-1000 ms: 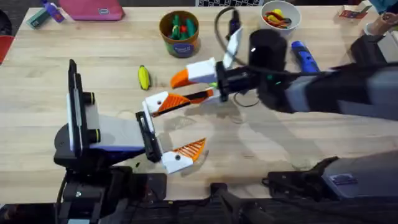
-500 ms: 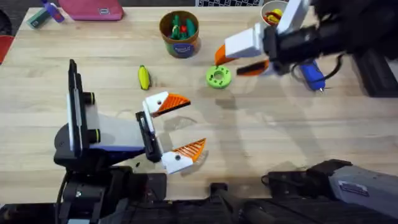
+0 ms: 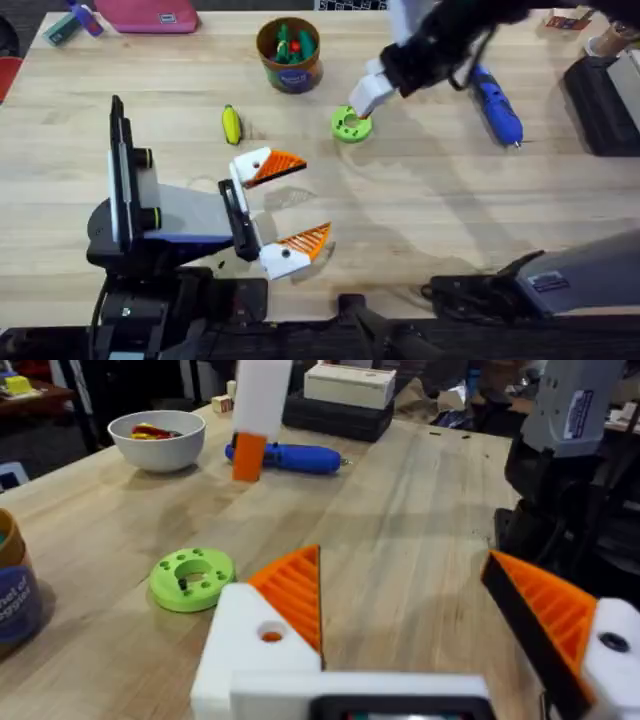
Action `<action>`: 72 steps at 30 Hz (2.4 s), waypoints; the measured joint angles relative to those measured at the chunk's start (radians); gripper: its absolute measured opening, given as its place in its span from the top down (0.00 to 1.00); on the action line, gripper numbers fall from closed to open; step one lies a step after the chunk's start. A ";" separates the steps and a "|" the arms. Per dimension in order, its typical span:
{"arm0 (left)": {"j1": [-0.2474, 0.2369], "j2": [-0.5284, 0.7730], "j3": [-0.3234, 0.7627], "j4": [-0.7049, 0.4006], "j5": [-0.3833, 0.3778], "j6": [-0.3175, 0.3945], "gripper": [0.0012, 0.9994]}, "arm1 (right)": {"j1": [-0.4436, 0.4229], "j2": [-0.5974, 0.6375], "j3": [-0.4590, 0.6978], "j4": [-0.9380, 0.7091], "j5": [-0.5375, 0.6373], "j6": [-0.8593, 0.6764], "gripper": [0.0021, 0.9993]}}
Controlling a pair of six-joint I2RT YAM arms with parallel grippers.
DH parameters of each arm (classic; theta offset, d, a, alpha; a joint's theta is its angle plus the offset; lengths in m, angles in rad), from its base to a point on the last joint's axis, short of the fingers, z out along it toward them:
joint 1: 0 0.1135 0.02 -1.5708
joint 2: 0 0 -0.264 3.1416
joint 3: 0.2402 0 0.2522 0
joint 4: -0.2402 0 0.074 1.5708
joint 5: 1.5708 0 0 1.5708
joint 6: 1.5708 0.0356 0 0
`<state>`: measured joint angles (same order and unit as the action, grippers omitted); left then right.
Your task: Pick up the gripper from the table and insert it into the empty holder that is missing its gripper. Then pick up a screw, insert it into the mounting hole, and use the screwdriver to tighten it. Finally, clean up the table by picking up the vegetable and placing it into the bucket.
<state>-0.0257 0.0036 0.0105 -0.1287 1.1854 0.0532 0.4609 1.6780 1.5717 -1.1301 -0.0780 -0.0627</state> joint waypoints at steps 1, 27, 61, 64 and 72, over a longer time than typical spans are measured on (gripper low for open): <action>0.000 0.000 0.000 0.000 0.000 0.000 0.01 | 0.011 0.021 0.013 0.001 0.029 -0.014 0.17; 0.000 0.000 0.000 0.000 0.000 0.000 0.01 | 0.125 0.261 0.038 0.210 0.171 -0.232 0.44; 0.000 0.000 0.000 0.000 0.000 0.000 0.01 | 0.132 0.339 0.038 0.243 0.110 -0.235 0.68; 0.000 0.000 0.000 0.000 0.000 0.000 0.01 | 0.132 0.341 0.038 0.243 0.101 -0.234 0.68; 0.000 0.000 0.000 0.000 0.000 0.000 0.01 | 0.132 0.353 0.039 0.243 0.095 -0.234 0.75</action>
<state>-0.0257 0.0036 0.0105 -0.1287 1.1854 0.0532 0.5926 2.0314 1.6104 -0.8871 0.0170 -0.2971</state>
